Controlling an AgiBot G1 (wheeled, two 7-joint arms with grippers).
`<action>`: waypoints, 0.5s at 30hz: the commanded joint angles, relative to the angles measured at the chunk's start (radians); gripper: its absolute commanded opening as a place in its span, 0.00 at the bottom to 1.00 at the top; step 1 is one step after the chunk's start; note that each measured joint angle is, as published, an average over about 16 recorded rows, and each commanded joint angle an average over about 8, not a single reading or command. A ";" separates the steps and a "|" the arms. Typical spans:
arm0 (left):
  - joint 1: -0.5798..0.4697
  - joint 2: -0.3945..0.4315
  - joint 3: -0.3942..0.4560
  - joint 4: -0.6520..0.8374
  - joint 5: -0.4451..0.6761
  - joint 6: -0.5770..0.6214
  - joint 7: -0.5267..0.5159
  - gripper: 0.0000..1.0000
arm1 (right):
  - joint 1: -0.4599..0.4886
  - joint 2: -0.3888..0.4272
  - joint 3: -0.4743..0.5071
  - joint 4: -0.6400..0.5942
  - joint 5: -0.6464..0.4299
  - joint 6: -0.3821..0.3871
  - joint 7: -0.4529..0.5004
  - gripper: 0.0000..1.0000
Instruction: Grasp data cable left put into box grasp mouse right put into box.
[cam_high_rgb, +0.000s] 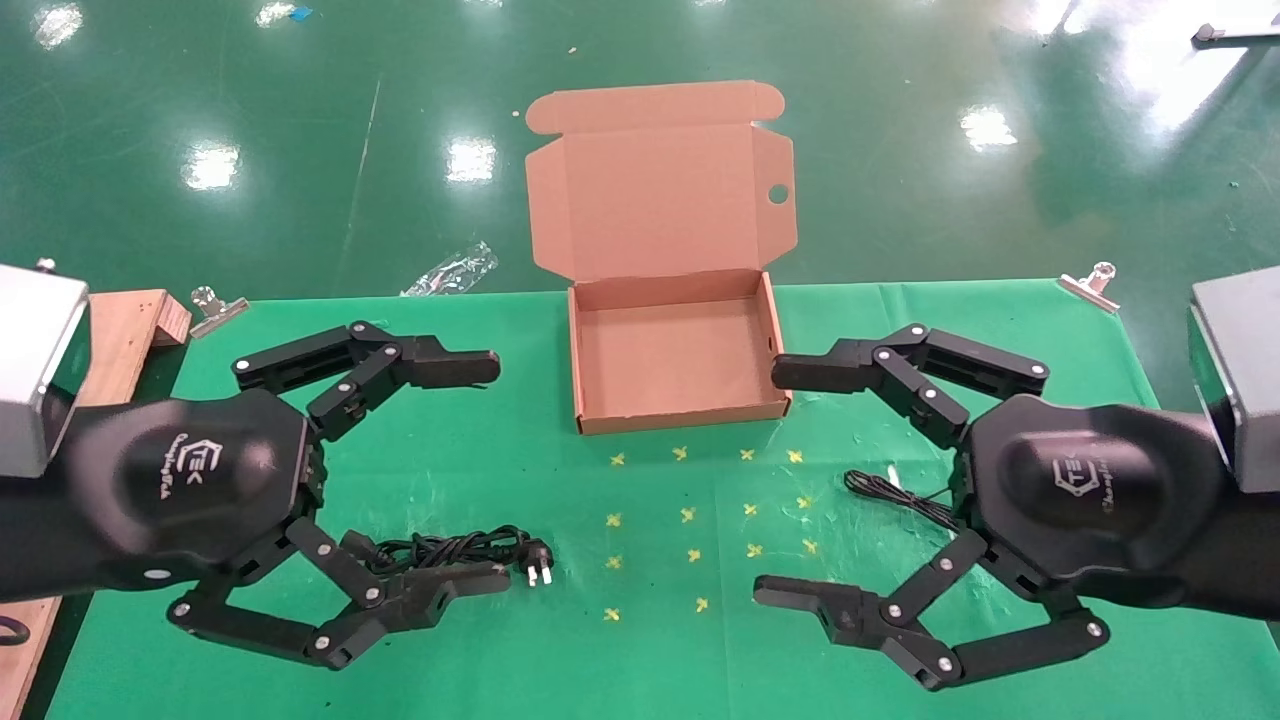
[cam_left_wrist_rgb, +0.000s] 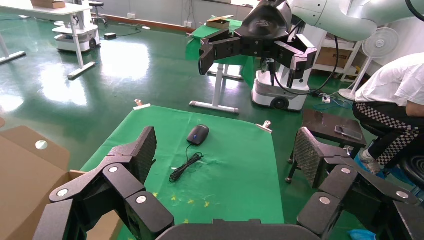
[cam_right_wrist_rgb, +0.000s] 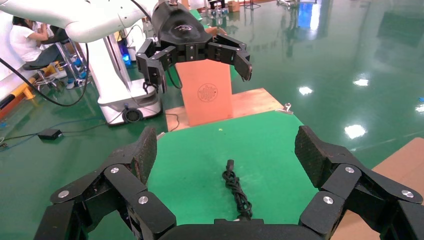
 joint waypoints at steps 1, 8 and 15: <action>0.000 0.000 0.000 0.000 0.000 0.000 0.000 1.00 | 0.000 0.000 0.000 0.000 0.001 0.000 0.000 1.00; -0.002 -0.012 0.020 -0.018 0.067 -0.003 0.016 1.00 | -0.004 0.026 -0.019 0.013 -0.075 0.011 -0.008 1.00; -0.058 -0.003 0.134 -0.066 0.418 -0.043 0.059 1.00 | -0.026 0.087 -0.075 0.050 -0.280 0.078 0.012 1.00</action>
